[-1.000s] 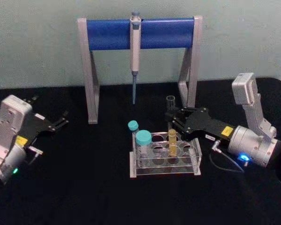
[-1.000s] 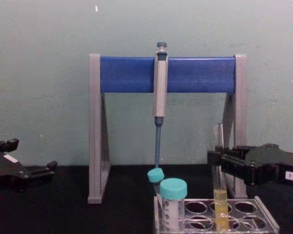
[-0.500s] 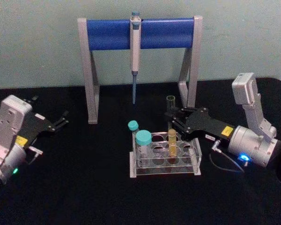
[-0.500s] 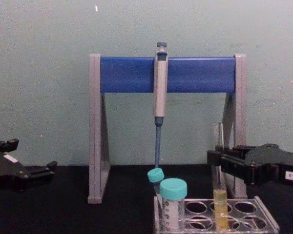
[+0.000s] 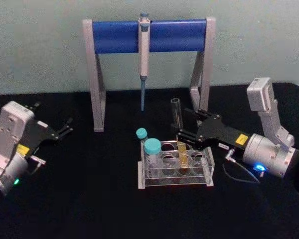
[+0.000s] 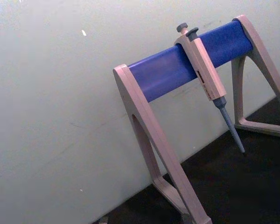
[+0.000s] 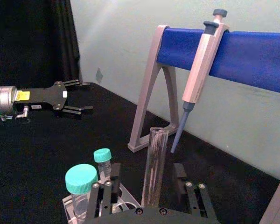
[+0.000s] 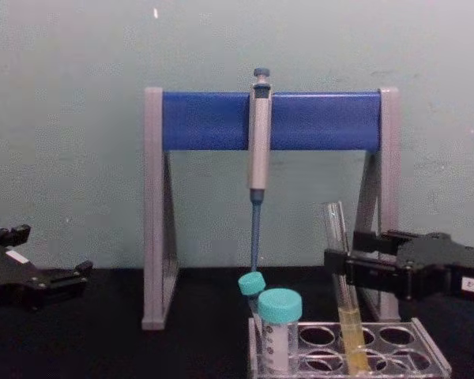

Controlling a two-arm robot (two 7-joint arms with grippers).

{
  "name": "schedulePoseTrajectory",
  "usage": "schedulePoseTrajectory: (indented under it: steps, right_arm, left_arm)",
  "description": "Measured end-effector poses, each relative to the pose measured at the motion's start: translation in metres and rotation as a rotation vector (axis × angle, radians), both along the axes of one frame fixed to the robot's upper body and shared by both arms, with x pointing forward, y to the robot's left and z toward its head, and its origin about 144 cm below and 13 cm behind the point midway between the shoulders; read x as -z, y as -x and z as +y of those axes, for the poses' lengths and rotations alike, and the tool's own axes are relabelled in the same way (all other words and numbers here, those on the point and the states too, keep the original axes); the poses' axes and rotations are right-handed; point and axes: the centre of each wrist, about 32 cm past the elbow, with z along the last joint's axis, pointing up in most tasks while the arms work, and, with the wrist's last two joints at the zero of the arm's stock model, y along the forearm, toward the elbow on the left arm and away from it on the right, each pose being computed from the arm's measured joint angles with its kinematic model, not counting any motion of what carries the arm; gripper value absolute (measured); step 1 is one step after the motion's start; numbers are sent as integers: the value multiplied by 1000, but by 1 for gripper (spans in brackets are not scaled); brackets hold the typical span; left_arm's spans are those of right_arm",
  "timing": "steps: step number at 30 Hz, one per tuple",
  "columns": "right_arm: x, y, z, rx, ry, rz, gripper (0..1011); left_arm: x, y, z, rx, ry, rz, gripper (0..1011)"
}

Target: Pick up the test tube from the test tube rack, shake it, then place it back into the test tube rack.

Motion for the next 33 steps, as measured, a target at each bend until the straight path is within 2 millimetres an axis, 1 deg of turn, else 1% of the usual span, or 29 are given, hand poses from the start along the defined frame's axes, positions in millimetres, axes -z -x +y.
schedulePoseTrajectory:
  steps: [2,3,5,6,9,11,23,27,29,33]
  right_arm:
    - [0,0,0,0,0,0,741]
    - [0,0,0,0,0,0,797]
    - [0,0,0,0,0,0,837]
    - [0,0,0,0,0,0,889]
    - [0,0,0,0,0,0,935]
    - [0,0,0,0,0,0,997]
    - [0,0,0,0,0,-1,1000]
    - [-2,1,-1,-2,-6,-27,1000]
    - [-4,3,-1,0,-19,-45,1000]
    - [-12,9,-2,41,-108,-120,1000]
  left_arm:
    - [0,0,0,0,0,0,1001]
    - [0,0,0,0,0,0,1002]
    - [0,0,0,0,0,0,1001]
    - [0,0,0,0,0,0,1001]
    - [0,0,0,0,0,0,1001]
    - [0,0,0,0,0,0,1001]
    - [0,0,0,0,0,0,1001]
    - [0,0,0,0,0,0,1001]
    - [0,0,0,0,0,0,1001]
    - [0,0,0,0,0,0,1001]
